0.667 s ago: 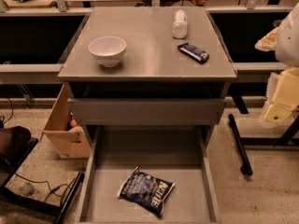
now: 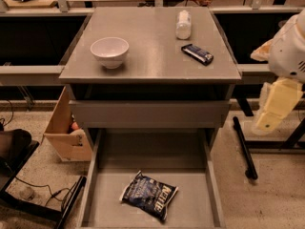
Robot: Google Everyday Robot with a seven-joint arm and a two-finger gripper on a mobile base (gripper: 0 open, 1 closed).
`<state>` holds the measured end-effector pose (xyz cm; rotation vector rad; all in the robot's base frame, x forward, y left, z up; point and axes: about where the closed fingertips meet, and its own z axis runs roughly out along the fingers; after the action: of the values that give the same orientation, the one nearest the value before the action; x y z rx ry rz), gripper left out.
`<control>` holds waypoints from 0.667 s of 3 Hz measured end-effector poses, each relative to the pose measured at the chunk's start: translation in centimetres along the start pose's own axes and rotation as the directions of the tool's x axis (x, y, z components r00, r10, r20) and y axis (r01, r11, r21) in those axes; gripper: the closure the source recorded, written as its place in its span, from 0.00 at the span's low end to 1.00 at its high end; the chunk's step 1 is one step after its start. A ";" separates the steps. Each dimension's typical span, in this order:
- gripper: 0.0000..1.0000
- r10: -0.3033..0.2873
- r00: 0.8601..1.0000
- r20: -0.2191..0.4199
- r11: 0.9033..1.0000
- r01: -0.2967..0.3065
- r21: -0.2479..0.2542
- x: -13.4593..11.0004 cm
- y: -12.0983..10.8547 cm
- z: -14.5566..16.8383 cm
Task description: Pick blue chip bag from middle drawer and place on counter
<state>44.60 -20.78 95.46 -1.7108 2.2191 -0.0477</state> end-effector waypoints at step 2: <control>0.00 0.067 0.987 0.147 0.995 -0.055 -0.084 -2.1 5.4 11.3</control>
Offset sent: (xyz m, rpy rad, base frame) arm 0.0073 0.0909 -0.2200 0.3246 -0.0570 -0.0452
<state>43.26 -15.27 84.06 -1.6280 2.1877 0.1809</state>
